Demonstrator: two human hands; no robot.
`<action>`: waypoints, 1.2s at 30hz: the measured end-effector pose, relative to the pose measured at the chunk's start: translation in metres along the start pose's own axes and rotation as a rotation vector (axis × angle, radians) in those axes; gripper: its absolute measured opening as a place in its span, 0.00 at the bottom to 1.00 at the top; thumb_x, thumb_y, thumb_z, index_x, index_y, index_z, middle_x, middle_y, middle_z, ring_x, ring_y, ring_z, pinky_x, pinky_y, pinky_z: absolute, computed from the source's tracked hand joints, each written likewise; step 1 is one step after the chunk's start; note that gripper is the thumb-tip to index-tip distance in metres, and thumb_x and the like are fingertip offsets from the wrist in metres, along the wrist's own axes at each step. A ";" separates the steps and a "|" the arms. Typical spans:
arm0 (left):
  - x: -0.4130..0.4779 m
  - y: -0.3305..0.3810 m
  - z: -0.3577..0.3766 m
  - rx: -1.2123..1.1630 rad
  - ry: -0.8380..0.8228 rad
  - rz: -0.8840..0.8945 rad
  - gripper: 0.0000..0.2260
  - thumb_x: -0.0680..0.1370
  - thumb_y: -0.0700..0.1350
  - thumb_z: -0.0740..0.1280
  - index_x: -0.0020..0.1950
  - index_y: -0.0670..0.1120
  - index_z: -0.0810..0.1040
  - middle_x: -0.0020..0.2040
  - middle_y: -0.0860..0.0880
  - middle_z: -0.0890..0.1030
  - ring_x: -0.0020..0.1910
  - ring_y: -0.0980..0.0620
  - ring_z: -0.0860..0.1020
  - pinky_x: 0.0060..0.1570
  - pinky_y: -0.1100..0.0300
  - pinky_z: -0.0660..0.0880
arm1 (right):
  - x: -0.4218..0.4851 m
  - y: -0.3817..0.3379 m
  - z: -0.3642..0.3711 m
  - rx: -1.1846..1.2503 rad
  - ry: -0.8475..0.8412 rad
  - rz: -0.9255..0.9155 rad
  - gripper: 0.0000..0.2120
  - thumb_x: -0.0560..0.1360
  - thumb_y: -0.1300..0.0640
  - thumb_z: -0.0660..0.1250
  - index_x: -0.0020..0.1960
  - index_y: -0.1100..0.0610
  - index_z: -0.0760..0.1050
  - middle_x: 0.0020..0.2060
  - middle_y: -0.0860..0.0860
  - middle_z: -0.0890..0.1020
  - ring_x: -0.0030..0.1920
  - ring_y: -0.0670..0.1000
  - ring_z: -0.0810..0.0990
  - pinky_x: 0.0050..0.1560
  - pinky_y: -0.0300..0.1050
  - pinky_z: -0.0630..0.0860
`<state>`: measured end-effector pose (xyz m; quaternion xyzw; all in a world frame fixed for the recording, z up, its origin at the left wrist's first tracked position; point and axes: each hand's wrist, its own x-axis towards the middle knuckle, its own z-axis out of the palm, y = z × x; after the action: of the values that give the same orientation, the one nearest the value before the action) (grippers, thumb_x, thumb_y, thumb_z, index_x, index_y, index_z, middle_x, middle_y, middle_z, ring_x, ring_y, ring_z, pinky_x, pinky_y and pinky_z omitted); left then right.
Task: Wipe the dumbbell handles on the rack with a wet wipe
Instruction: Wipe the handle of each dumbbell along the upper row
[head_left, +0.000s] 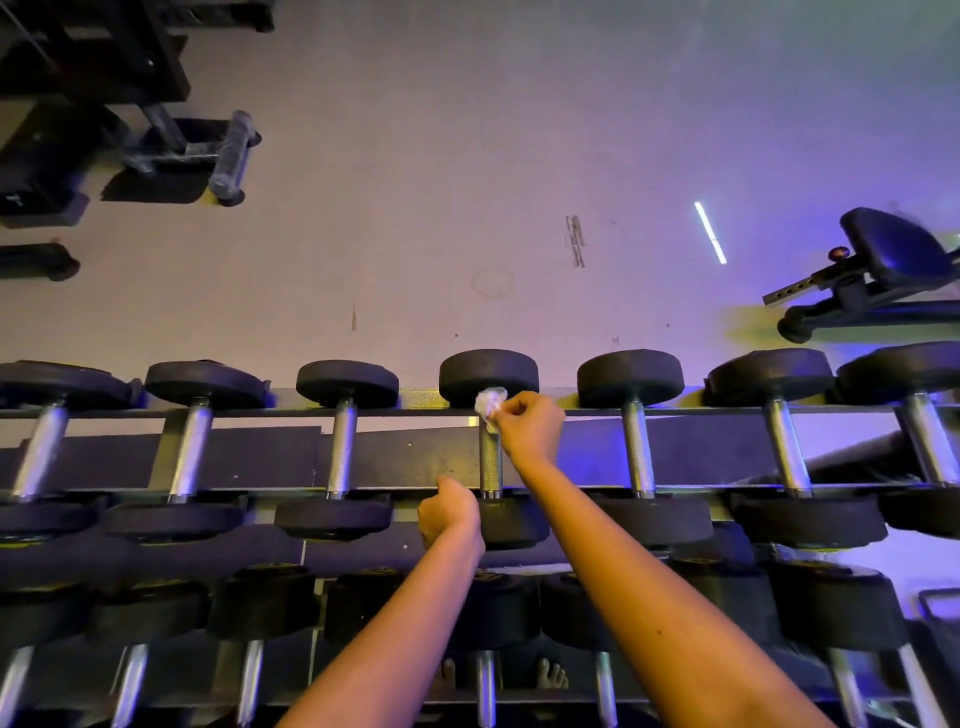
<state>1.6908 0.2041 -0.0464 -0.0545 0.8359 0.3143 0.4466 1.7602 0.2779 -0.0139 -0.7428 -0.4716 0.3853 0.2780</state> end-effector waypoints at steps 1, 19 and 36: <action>0.001 0.000 0.001 0.001 0.006 0.003 0.22 0.78 0.53 0.58 0.58 0.36 0.77 0.58 0.38 0.78 0.53 0.36 0.77 0.56 0.44 0.75 | 0.002 -0.004 0.007 0.008 0.007 0.003 0.06 0.71 0.63 0.72 0.34 0.60 0.79 0.33 0.55 0.81 0.37 0.52 0.78 0.38 0.44 0.76; 0.001 -0.004 0.002 0.023 0.073 0.038 0.25 0.76 0.58 0.57 0.54 0.38 0.78 0.55 0.37 0.79 0.51 0.37 0.78 0.55 0.43 0.75 | 0.002 0.017 0.003 -0.034 -0.072 0.023 0.13 0.72 0.59 0.72 0.31 0.59 0.73 0.30 0.53 0.76 0.35 0.50 0.74 0.35 0.38 0.68; -0.006 0.000 0.000 0.015 0.042 0.046 0.20 0.78 0.57 0.58 0.53 0.41 0.76 0.46 0.42 0.76 0.47 0.41 0.78 0.52 0.45 0.77 | 0.018 0.015 0.000 0.127 -0.067 0.153 0.03 0.73 0.65 0.71 0.40 0.62 0.81 0.38 0.55 0.81 0.42 0.50 0.78 0.43 0.42 0.75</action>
<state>1.6941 0.2024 -0.0419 -0.0387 0.8485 0.3170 0.4220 1.7717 0.2884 -0.0313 -0.7443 -0.3971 0.4593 0.2783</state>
